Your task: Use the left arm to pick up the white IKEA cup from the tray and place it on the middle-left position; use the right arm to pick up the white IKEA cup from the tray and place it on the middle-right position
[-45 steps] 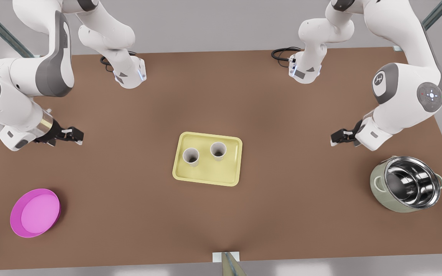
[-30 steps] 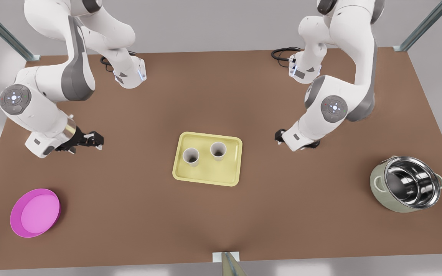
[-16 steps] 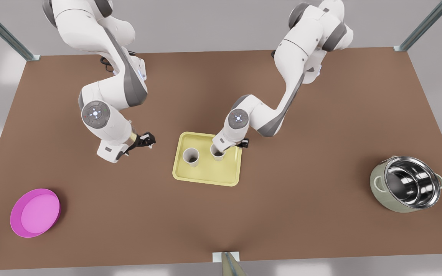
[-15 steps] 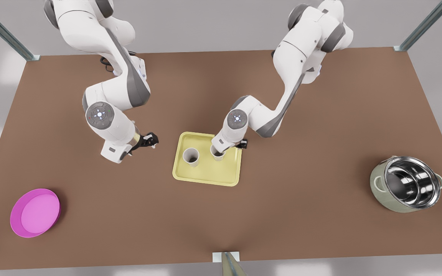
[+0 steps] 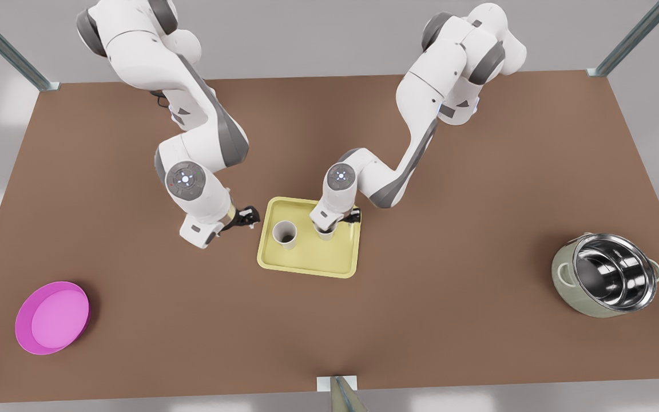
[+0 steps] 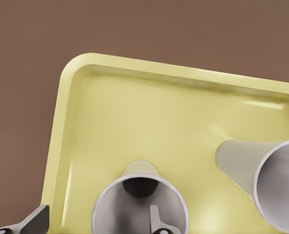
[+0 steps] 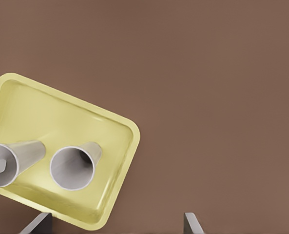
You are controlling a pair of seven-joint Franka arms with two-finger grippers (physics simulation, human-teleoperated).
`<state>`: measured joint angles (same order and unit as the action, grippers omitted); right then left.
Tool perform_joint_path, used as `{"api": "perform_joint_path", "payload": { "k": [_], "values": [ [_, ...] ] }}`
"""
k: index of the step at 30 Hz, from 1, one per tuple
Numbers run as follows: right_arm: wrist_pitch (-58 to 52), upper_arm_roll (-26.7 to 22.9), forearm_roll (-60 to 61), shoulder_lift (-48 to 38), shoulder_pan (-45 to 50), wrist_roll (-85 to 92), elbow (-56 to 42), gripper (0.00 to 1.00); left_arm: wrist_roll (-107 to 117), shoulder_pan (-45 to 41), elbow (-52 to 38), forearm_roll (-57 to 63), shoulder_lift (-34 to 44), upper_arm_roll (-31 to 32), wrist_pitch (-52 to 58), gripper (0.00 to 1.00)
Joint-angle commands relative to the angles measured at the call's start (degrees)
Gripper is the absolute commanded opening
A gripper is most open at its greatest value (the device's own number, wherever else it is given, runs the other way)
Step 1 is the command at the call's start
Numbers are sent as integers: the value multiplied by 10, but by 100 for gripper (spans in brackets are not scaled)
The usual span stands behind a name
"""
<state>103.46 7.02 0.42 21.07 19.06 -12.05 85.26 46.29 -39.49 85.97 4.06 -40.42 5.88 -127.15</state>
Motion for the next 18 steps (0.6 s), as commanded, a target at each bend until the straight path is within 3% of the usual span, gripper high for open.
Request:
{"api": "perform_joint_path", "payload": {
  "k": [1, 6, 8, 12, 14, 15, 18],
  "values": [
    [17, 3, 2, 2, 7, -71, -3, 100, 90, 0, 1, 2, -1, 0, -3, 100],
    [17, 4, 1, 5, 12, -70, -1, 100, 91, 0, 1, 2, -9, -1, -18, 98],
    [17, 5, 1, 6, 12, -69, -1, 100, 91, -1, 0, 2, -10, -1, -20, 90],
    [25, 6, 2, 9, 27, -70, 2, 100, 93, -1, -3, 2, -22, 0, -35, 84],
    [42, 7, 0, 13, 32, -69, 2, 100, 93, -1, -5, 2, -26, 0, -40, 61],
    [43, 7, -1, 13, 31, -62, 2, 100, 97, 0, -9, -1, -26, 0, -40, 42],
    [49, 6, 1, 11, 34, -70, 2, 100, 100, 1, -10, -7, -26, 0, -40, 19]
  ]
}}
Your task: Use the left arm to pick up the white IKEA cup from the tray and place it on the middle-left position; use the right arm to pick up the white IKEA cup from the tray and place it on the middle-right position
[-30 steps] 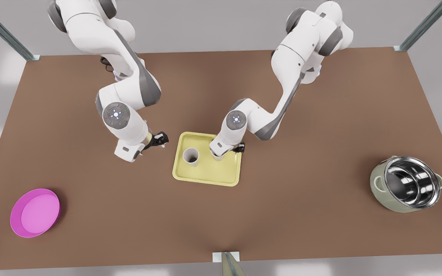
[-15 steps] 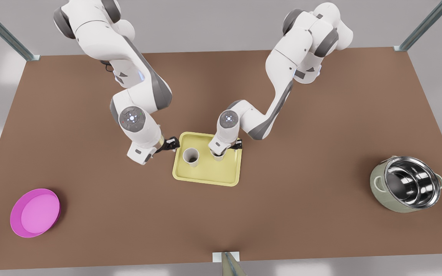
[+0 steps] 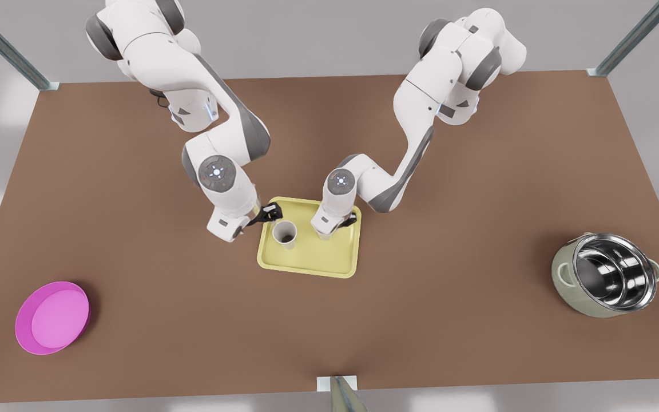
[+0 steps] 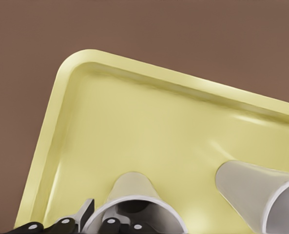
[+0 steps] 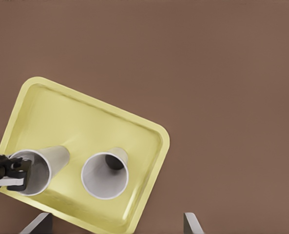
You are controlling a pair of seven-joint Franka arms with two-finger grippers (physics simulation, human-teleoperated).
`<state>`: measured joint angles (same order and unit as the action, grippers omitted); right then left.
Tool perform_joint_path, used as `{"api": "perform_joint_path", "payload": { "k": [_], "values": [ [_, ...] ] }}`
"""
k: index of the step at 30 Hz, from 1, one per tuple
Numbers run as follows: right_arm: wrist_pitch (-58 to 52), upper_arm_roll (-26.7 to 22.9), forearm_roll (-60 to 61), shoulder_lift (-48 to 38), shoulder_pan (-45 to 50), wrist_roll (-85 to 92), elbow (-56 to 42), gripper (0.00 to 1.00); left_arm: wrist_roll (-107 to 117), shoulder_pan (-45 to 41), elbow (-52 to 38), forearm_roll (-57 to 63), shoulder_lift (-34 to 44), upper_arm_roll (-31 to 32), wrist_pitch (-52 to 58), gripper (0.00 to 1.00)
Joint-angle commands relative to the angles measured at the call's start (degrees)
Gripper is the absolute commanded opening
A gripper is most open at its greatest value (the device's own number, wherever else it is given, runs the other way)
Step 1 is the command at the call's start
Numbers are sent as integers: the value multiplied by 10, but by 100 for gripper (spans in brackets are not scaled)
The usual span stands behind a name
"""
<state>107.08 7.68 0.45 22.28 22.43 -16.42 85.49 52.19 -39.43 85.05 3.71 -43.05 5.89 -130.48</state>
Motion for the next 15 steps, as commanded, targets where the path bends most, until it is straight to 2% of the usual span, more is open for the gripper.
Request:
{"api": "perform_joint_path", "payload": {
  "k": [1, 4, 7, 9, 11, 12, 15],
  "values": [
    [5, 0, 2, -4, 2, -27, 0, 100, 42, 1, -1, -4, 1, 0, -6, 17],
    [-10, -2, -5, -8, -5, -22, -1, 100, 49, 1, -1, -3, 2, 0, -5, 11],
    [-6, -1, -4, -5, -6, -23, 2, 100, 57, 2, -1, -3, 12, -1, 7, 10],
    [10, 1, -3, 3, -2, -22, 21, 100, 59, 6, -27, -1, 25, -5, 63, 10],
    [40, 1, -2, 10, 10, -22, 42, 100, 42, 50, -27, 2, 64, -6, 106, 10],
    [64, 1, -2, 11, 11, -23, 64, 100, -32, 102, -25, 2, 94, -6, 158, 10],
    [100, 2, -3, 19, 15, -25, 94, 100, -223, 224, -16, 2, 107, -6, 170, 10]
  ]
}}
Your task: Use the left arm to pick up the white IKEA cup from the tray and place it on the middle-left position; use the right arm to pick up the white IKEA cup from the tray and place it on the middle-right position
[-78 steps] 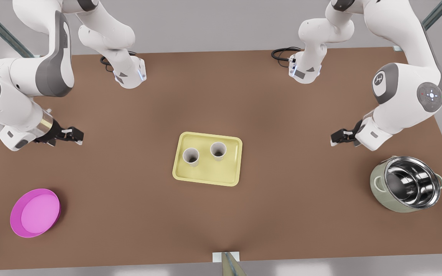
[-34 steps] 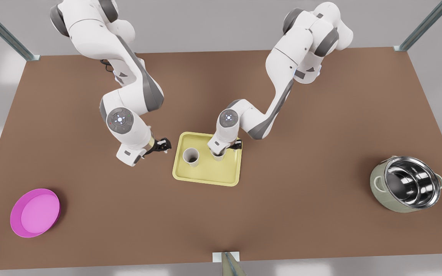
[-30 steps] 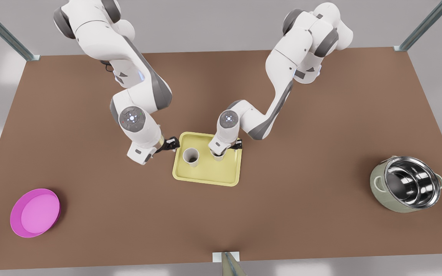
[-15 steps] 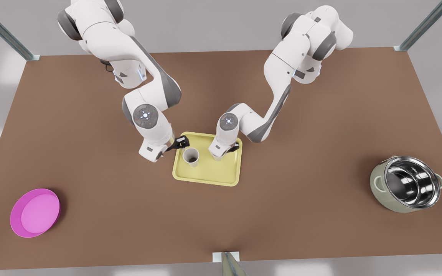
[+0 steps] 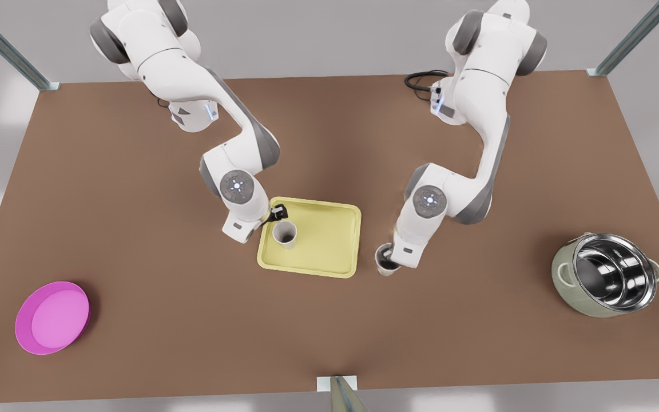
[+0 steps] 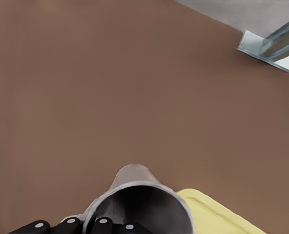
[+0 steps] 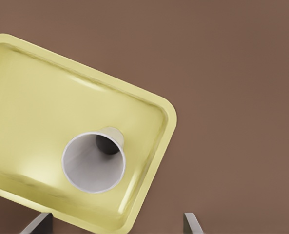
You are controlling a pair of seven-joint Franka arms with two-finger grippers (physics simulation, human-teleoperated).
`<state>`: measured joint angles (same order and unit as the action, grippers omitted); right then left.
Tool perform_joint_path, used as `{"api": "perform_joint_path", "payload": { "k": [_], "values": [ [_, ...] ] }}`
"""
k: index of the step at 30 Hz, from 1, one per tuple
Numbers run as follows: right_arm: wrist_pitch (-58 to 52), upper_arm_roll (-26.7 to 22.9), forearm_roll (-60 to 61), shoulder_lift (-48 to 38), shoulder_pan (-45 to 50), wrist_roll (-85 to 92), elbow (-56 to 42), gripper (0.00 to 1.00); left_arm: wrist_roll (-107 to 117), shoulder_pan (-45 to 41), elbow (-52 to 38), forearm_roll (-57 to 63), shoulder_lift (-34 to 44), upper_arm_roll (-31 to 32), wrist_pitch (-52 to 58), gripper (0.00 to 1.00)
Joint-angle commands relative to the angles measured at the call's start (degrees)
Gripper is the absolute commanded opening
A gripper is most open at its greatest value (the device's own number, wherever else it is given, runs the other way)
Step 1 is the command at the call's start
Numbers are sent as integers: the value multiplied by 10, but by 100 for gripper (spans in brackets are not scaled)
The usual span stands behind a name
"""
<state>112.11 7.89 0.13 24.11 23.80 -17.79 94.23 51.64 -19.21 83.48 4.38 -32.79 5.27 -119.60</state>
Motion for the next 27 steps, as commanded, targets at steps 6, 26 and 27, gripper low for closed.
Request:
{"api": "perform_joint_path", "payload": {
  "k": [6, 26, 27],
  "values": [
    [77, -1, -2, 33, 7, -10, 8, 100, -383, 105, 85, -7, 0, 0, -79, 10],
    [125, -2, -17, 72, 4, -6, 51, 100, -385, 105, 84, -6, -63, 0, -171, 100],
    [126, -2, -18, 67, 5, -4, 68, 99, -386, 104, 85, -4, -60, 0, -166, 100]
  ]
}}
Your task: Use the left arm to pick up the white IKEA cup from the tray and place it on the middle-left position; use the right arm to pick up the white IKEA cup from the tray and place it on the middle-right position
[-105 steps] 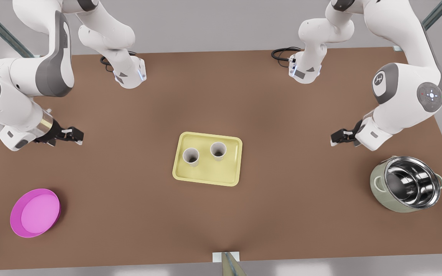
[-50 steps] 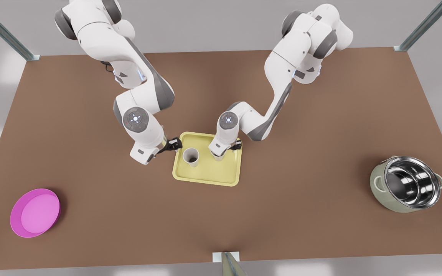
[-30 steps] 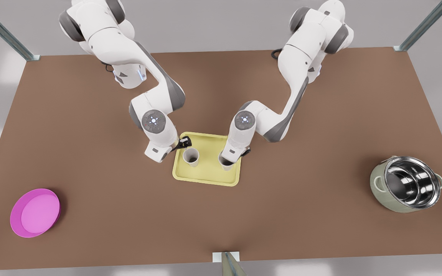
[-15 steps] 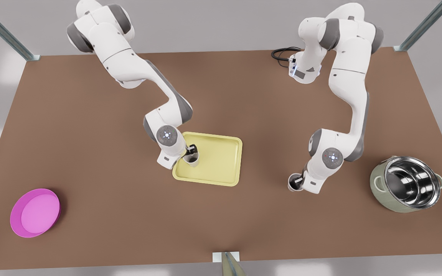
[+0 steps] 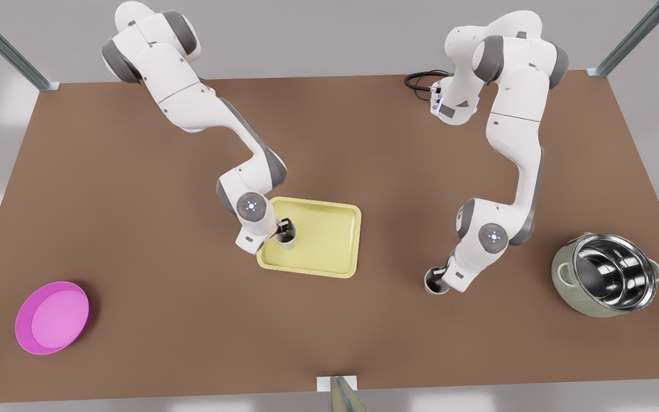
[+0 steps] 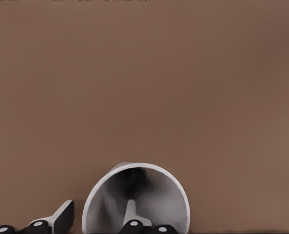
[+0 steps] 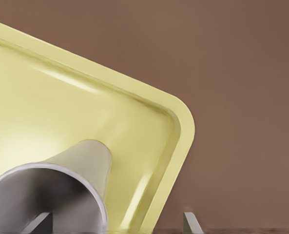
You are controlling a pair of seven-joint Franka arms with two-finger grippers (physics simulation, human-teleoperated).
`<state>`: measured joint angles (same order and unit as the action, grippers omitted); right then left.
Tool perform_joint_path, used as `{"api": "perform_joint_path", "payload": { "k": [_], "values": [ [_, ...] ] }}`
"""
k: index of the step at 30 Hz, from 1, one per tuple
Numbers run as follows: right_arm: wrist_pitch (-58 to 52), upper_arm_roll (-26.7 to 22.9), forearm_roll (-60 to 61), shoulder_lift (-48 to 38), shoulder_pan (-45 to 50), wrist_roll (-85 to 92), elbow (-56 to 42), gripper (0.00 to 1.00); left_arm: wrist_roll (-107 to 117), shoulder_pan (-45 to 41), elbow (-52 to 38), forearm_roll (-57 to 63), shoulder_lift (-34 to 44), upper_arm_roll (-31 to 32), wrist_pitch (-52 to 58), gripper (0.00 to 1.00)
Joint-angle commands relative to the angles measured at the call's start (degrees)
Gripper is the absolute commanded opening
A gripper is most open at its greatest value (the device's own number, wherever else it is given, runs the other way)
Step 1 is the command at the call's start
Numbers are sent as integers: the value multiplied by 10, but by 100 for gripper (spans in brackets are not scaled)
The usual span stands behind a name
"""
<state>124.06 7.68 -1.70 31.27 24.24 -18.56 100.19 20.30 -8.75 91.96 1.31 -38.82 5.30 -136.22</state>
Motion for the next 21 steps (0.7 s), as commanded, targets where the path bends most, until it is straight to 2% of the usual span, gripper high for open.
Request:
{"api": "perform_joint_path", "payload": {
  "k": [1, 5, 6, 7, 8, 9, 10, 11, 16, 17, 18, 19, 20, 21],
  "values": [
    [29, 1, 0, -6, 1, 4, 28, 99, -73, 0, 0, 28, 13, 0, 29, 100],
    [55, 1, 0, -4, 3, 9, 49, 99, -80, -9, -4, 50, 162, 4, 308, 100],
    [56, 1, 0, -3, 4, 9, 49, 99, -145, -6, -54, 44, 201, 1, 422, 100],
    [58, 1, 0, -2, 3, 9, 48, 100, -222, 0, -129, 42, 201, -9, 524, 100],
    [65, 1, 0, -2, 2, 9, 47, 100, -230, 37, -95, 5, 242, -14, 478, 100],
    [79, 1, 0, 0, 2, 9, 46, 100, -234, 58, 65, -3, 331, -13, 323, 100],
    [93, 1, 0, 4, 2, 9, 44, 100, -230, 58, -25, 2, 276, -12, 358, 100],
    [95, 1, -1, 5, 3, 9, 43, 100, -230, 61, -67, 3, 252, -12, 381, 100],
    [116, 1, -1, 14, 1, 9, 38, 100, -239, 78, -57, -14, 249, -12, 389, 100],
    [116, 1, -1, 14, 1, 9, 38, 97, -236, 73, -57, -15, 249, -7, 384, 100],
    [116, 1, -1, 14, 1, 9, 38, 88, -237, 73, -59, -17, 248, -7, 380, 100],
    [116, 1, -1, 14, 1, 9, 38, 71, -237, 79, -63, -27, 249, -12, 380, 100],
    [116, 1, -1, 14, 1, 9, 38, 58, -233, 80, -62, -21, 251, -13, 382, 100],
    [116, 1, -1, 14, 1, 9, 38, 58, -231, 85, -56, -22, 256, -18, 391, 100]
  ]
}}
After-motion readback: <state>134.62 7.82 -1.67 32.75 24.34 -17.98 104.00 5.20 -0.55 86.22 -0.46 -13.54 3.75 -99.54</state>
